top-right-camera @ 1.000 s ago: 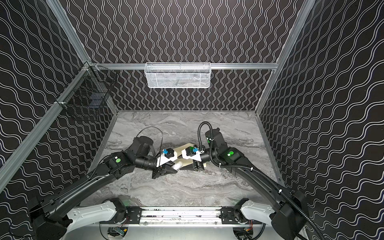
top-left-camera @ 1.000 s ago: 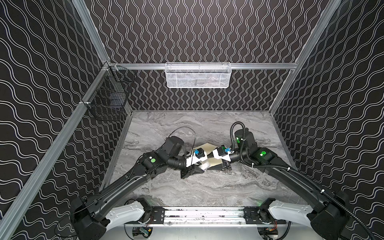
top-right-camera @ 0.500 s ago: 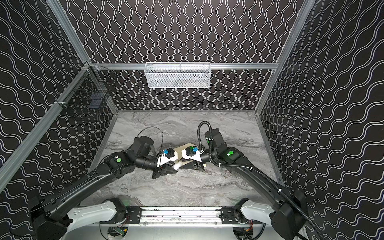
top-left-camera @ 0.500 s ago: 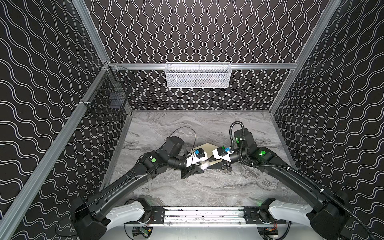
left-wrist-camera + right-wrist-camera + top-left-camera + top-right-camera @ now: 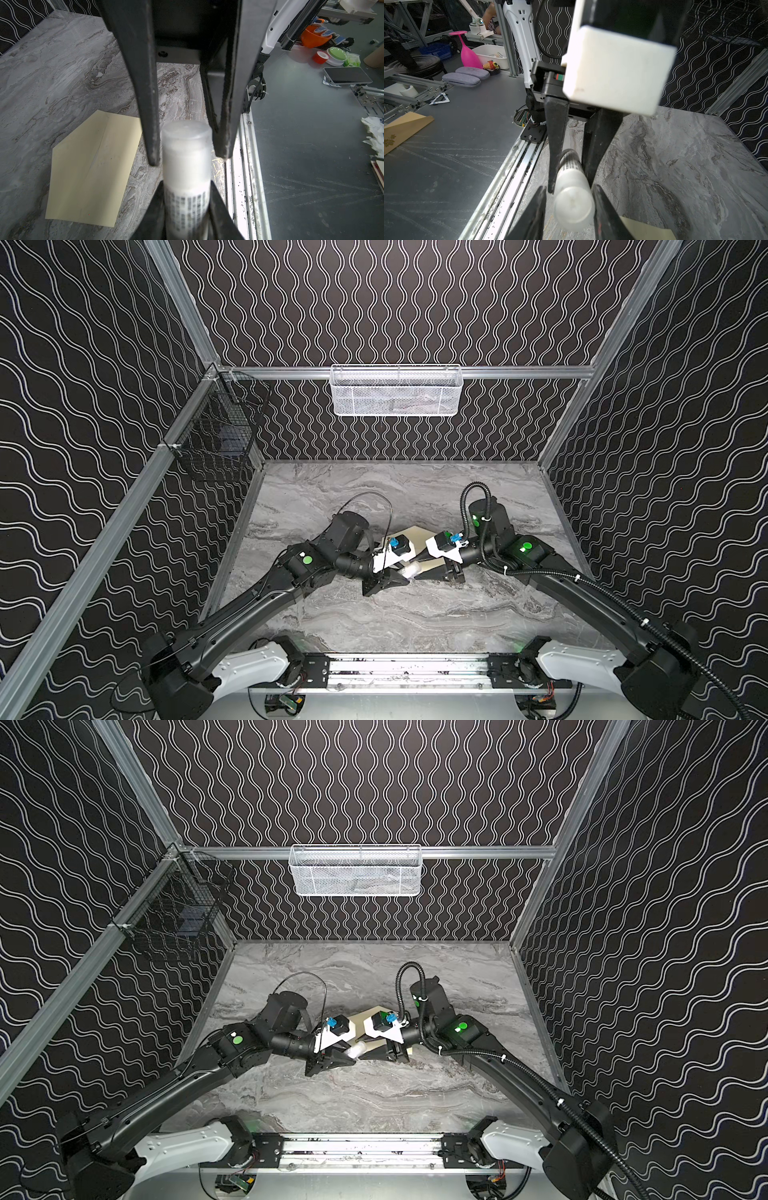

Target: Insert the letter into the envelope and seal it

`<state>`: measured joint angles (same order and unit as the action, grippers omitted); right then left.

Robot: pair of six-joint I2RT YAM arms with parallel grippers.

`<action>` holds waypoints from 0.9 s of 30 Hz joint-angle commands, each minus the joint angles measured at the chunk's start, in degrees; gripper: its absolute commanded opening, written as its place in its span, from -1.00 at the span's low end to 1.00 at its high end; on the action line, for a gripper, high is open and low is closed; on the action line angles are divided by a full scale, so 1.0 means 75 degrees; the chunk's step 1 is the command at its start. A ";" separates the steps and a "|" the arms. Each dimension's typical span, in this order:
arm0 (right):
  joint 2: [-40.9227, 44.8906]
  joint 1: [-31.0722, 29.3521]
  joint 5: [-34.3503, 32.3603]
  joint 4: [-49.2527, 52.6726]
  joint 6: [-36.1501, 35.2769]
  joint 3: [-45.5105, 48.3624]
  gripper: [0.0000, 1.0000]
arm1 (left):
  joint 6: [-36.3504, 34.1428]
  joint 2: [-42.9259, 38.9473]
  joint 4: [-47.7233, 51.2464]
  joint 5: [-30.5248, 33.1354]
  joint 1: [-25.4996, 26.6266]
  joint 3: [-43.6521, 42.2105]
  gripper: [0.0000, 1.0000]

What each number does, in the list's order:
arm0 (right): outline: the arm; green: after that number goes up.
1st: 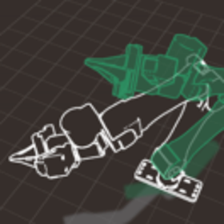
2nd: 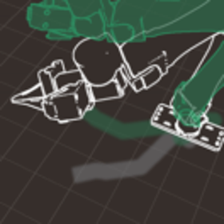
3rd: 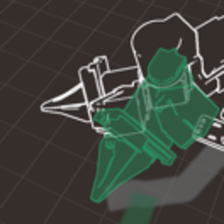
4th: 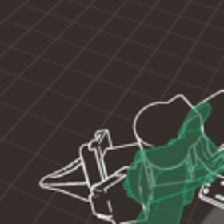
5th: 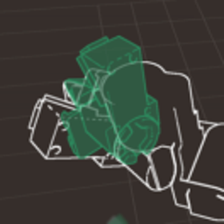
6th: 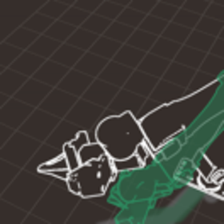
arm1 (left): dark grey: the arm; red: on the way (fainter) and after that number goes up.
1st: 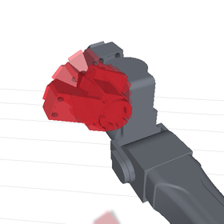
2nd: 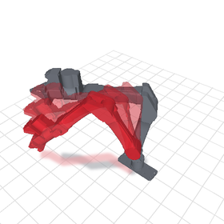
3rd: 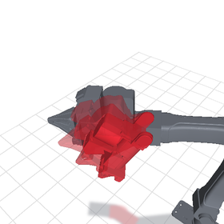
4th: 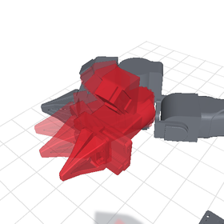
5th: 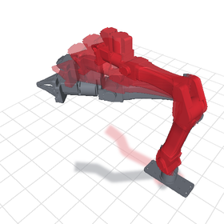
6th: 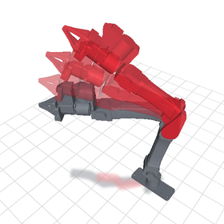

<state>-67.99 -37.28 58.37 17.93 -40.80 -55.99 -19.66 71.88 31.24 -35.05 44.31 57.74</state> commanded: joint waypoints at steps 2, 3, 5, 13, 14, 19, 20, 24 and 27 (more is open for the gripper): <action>-0.0098 -0.0042 0.0284 -0.0156 0.0109 -0.0082 -0.33 | 0.0032 -0.0009 -0.0290 -0.0050 0.0010 0.0007 -1.00; -0.0120 -0.0045 0.0290 -0.0153 0.0132 -0.0086 -0.36 | 0.0032 -0.0015 -0.0291 -0.0041 0.0025 -0.0008 -1.00; -0.0133 -0.0057 0.0289 -0.0182 0.0168 -0.0082 -0.38 | 0.0033 -0.0030 -0.0287 -0.0048 0.0029 -0.0022 -1.00; -0.0088 -0.0104 0.0332 -0.0293 0.0313 -0.0082 -0.46 | 0.0031 -0.0059 -0.0276 0.0019 0.0025 -0.0093 -1.00; -0.0088 -0.0108 0.0340 -0.0315 0.0336 -0.0088 -0.43 | 0.0031 -0.0050 -0.0275 0.0021 0.0031 -0.0093 -1.00; -0.0006 -0.0162 0.0271 -0.0620 0.0552 0.0049 -0.25 | 0.0032 -0.0080 -0.0294 0.0018 0.0039 -0.0104 -1.00; -0.0007 -0.0158 0.0277 -0.0622 0.0564 0.0039 -0.27 | 0.0050 -0.0078 -0.0305 0.0021 0.0039 -0.0116 -1.00; -0.0072 -0.0173 0.0322 -0.0446 0.0503 -0.0033 -0.45 | 0.0011 -0.0093 -0.0207 0.0044 0.0040 -0.0069 -1.00; -0.0088 -0.0174 0.0312 -0.0286 0.0433 -0.0047 -0.49 | 0.0020 -0.0190 -0.0249 0.0074 0.0038 -0.0125 -1.00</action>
<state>-68.53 -38.46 58.98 15.11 -36.91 -55.92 -19.62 71.02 31.14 -35.00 44.66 56.95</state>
